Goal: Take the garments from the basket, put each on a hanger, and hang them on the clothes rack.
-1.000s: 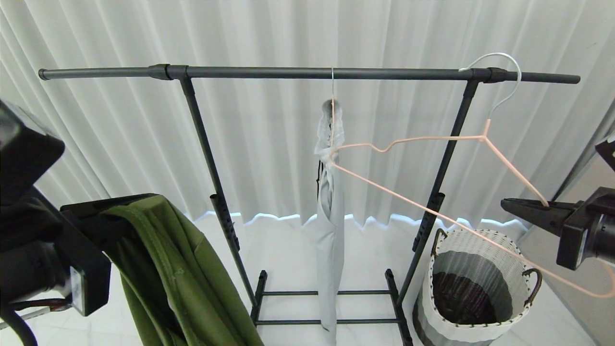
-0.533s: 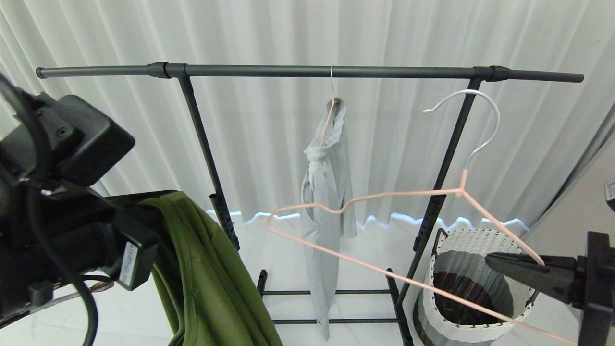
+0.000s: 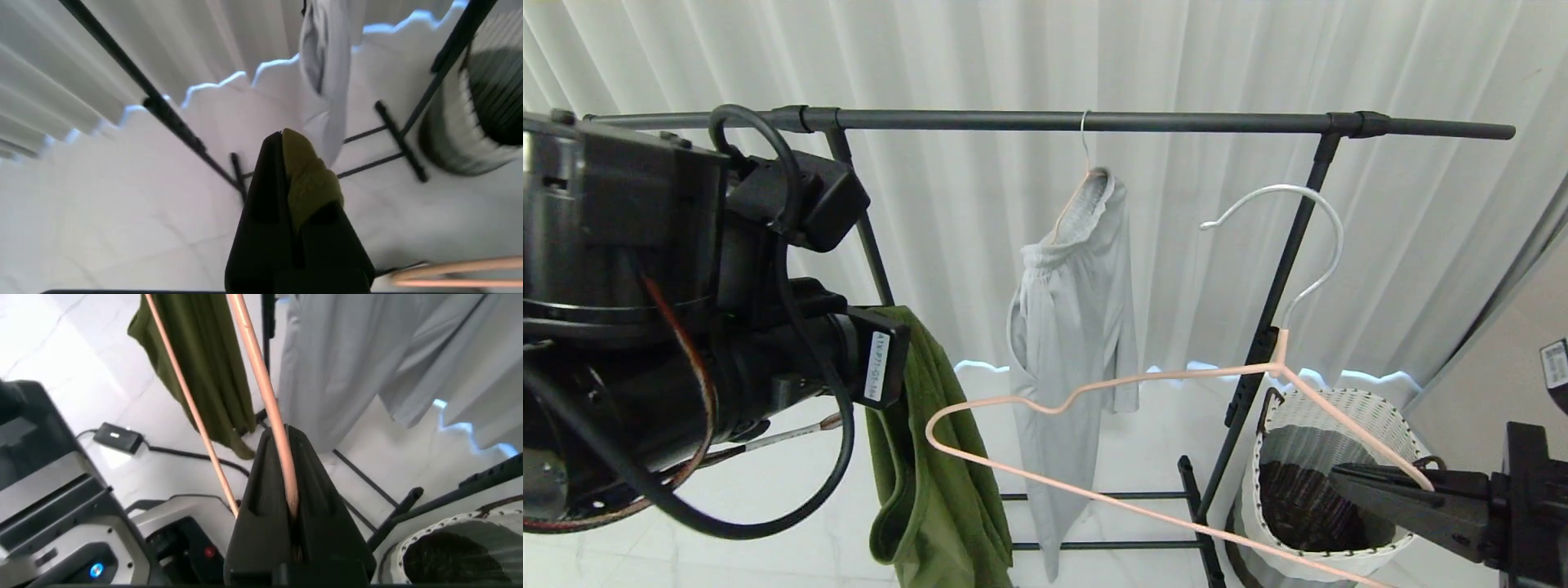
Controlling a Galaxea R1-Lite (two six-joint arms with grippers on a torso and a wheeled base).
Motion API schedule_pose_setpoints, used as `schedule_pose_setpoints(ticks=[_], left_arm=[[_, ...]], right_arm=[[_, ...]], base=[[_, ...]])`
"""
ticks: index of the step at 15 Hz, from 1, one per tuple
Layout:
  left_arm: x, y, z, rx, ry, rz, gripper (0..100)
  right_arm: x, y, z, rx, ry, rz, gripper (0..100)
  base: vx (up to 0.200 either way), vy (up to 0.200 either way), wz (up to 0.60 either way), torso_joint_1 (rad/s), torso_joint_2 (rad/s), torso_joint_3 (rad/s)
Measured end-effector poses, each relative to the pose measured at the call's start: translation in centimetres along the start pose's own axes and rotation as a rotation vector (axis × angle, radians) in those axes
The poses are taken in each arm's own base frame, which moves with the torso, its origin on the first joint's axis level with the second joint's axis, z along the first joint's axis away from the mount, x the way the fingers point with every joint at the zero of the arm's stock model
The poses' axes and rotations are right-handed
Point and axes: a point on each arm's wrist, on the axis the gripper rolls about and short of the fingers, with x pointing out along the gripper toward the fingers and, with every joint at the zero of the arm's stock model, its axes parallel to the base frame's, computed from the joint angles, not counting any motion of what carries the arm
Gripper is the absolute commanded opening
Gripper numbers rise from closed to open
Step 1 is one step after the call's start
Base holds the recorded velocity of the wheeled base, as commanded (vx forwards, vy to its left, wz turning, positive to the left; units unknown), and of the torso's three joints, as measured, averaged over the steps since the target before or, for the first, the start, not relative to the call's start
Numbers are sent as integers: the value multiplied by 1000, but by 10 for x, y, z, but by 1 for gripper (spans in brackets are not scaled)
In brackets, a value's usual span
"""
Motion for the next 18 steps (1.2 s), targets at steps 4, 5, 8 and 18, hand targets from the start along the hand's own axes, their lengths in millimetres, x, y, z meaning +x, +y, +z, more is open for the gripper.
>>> schedule_pose_setpoints(ticks=[4,5,8,18], left_arm=[[10,-4,3,-46,13,0,0],[12,-5,6,-65,9,1,0],[14,-6,7,-69,9,5,0],[17,-7,9,-133,11,8,0]], right_arm=[[13,0,3,-2,-14,-10,0],[17,1,5,-4,-26,-8,0],[26,0,5,0,-21,-67,0],[56,3,21,39,-99,-115,0]], base=[[0,0,0,0,0,0],[0,0,0,0,0,0],[0,0,0,0,0,0],[0,0,0,0,0,0]])
